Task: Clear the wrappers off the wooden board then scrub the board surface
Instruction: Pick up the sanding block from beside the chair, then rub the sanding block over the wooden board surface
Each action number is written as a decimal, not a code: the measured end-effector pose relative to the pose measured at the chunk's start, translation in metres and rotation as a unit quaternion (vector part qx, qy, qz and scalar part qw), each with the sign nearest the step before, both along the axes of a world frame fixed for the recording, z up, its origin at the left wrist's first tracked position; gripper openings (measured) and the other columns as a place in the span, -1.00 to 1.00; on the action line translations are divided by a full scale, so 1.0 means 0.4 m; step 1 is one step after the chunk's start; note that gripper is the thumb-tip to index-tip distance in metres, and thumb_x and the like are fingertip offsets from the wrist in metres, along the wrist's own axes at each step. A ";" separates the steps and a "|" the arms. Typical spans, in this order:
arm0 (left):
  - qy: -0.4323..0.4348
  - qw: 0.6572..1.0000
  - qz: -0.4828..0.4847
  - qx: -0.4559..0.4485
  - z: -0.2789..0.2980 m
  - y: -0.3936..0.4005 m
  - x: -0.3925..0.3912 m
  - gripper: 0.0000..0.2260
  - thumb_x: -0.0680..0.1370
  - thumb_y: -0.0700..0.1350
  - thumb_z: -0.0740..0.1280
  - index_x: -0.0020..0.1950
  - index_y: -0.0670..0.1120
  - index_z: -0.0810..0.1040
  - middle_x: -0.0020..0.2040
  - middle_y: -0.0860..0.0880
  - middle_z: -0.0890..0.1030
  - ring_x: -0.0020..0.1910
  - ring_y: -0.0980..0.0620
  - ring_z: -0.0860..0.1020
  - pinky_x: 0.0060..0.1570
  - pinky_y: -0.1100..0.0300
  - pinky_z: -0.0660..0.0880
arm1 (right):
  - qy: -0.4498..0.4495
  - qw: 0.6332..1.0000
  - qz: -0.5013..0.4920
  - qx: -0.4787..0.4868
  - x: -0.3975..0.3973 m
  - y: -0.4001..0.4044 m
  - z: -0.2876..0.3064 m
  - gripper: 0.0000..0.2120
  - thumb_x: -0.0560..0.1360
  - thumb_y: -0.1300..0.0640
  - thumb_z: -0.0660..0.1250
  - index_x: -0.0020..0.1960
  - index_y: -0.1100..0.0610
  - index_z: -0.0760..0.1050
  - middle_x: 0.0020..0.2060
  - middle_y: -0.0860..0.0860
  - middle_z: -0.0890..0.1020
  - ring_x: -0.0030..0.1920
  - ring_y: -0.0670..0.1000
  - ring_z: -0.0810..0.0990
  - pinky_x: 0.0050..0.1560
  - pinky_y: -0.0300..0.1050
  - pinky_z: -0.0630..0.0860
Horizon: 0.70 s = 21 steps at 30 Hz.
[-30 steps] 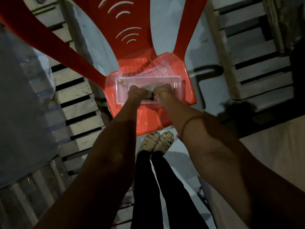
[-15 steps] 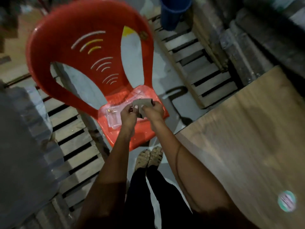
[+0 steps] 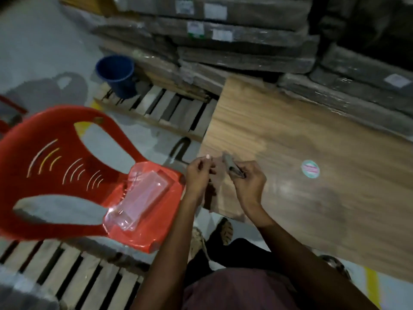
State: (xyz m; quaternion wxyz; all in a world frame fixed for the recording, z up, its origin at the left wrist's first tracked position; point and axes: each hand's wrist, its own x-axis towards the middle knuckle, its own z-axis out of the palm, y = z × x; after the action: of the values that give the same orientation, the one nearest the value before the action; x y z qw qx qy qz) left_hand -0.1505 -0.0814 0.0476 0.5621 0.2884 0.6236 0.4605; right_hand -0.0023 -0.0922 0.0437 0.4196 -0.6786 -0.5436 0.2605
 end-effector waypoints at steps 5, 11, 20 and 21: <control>-0.080 0.985 -0.133 -0.071 0.093 0.032 0.128 -0.63 0.67 0.21 0.21 -0.04 0.00 0.66 -0.14 -0.08 0.72 -0.17 -0.02 0.67 -0.18 0.10 0.59 | -0.039 0.988 -0.067 0.131 0.116 -0.054 0.024 -0.73 0.36 0.47 0.55 0.02 0.27 0.69 -0.09 0.06 0.58 -0.08 0.01 0.60 -0.03 -0.25 0.51; -0.089 0.969 -0.201 -0.112 0.126 0.080 0.277 -0.59 0.64 0.18 0.30 0.10 -0.15 0.70 -0.06 -0.09 0.75 -0.18 0.03 0.72 -0.17 0.09 0.66 | -0.144 0.985 -0.014 0.099 0.247 -0.027 0.031 -0.69 0.37 0.29 0.40 0.09 0.15 0.72 -0.06 0.03 0.63 -0.01 0.10 0.59 0.01 -0.15 0.49; 0.091 0.978 -0.186 -0.006 -0.004 0.172 0.394 -0.79 0.64 -0.25 0.33 0.27 -0.18 0.62 0.06 -0.13 0.70 -0.10 -0.03 0.66 -0.19 0.17 0.63 | -0.101 0.983 0.112 -0.100 0.423 0.071 0.010 -0.54 0.26 0.33 0.29 0.11 0.20 0.72 0.06 0.18 0.73 0.09 0.15 0.65 0.18 -0.22 0.44; 0.115 0.973 -0.198 0.003 -0.029 0.192 0.399 -0.78 0.64 -0.22 0.34 0.27 -0.16 0.62 0.09 -0.14 0.71 -0.03 -0.08 0.67 -0.11 0.08 0.65 | -0.097 0.986 0.082 -0.112 0.441 0.080 -0.001 -0.53 0.29 0.27 0.27 0.14 0.19 0.71 0.08 0.19 0.72 0.12 0.17 0.63 0.20 -0.14 0.46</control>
State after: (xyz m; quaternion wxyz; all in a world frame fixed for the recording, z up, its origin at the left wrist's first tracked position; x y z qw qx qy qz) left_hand 0.0090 -0.0047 0.0361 0.5661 0.4585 0.6131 0.3056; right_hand 0.1741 -0.0601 0.0431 0.2636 -0.6965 -0.6031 0.2856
